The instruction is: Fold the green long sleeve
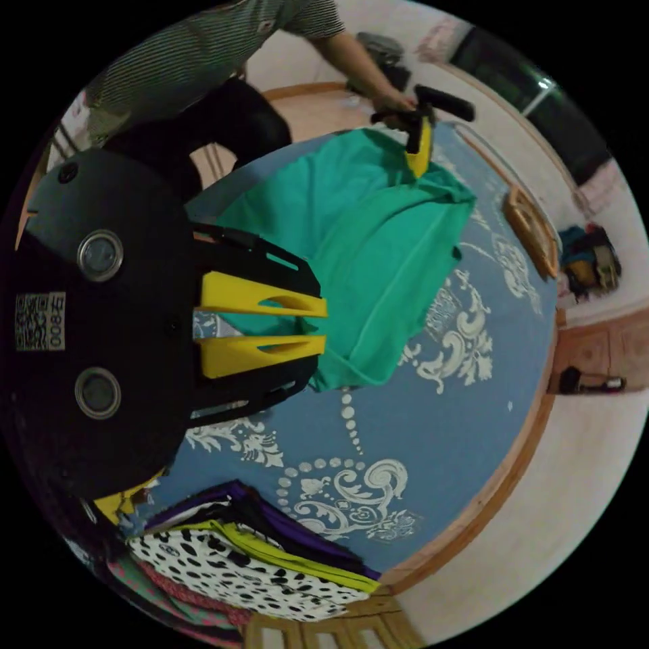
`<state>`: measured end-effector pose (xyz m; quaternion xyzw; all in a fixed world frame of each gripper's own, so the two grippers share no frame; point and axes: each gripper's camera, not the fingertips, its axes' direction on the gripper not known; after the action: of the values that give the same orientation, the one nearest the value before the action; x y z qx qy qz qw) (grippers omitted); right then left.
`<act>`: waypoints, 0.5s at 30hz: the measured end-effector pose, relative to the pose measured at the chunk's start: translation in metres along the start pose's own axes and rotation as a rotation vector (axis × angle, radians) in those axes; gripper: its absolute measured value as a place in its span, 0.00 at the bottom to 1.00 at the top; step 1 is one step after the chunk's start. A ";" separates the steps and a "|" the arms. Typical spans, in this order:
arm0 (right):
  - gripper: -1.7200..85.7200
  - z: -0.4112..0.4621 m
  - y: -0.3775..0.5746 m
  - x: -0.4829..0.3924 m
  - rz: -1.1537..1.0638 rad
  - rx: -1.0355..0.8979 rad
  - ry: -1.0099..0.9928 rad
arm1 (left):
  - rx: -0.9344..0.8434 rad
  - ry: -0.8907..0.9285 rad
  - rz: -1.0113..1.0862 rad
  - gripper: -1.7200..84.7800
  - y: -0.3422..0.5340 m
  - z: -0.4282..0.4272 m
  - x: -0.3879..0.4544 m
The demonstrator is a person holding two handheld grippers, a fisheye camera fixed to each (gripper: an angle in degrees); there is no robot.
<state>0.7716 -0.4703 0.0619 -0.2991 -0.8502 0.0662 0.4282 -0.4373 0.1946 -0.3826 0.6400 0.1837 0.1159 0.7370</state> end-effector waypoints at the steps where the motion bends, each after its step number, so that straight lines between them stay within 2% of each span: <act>1: 0.09 0.009 -0.002 -0.014 -0.054 -0.014 0.043 | -0.021 -0.024 0.016 0.12 -0.005 0.005 0.001; 4: 0.10 0.031 -0.013 -0.044 -0.199 -0.069 0.171 | -0.079 -0.043 -0.029 0.13 -0.021 0.015 -0.003; 7: 0.11 0.042 -0.017 -0.063 -0.278 -0.080 0.238 | -0.057 -0.002 -0.092 0.13 -0.026 0.016 -0.011; 11: 0.11 0.050 -0.014 -0.078 -0.347 -0.035 0.281 | -0.036 0.126 -0.213 0.12 -0.030 0.024 -0.036; 15: 0.11 0.078 -0.023 -0.091 -0.442 -0.091 0.331 | 0.002 0.227 -0.298 0.11 -0.040 0.029 -0.058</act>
<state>0.7427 -0.5288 -0.0410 -0.1322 -0.8154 -0.1166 0.5514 -0.4803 0.1391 -0.4114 0.5892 0.3586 0.0767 0.7199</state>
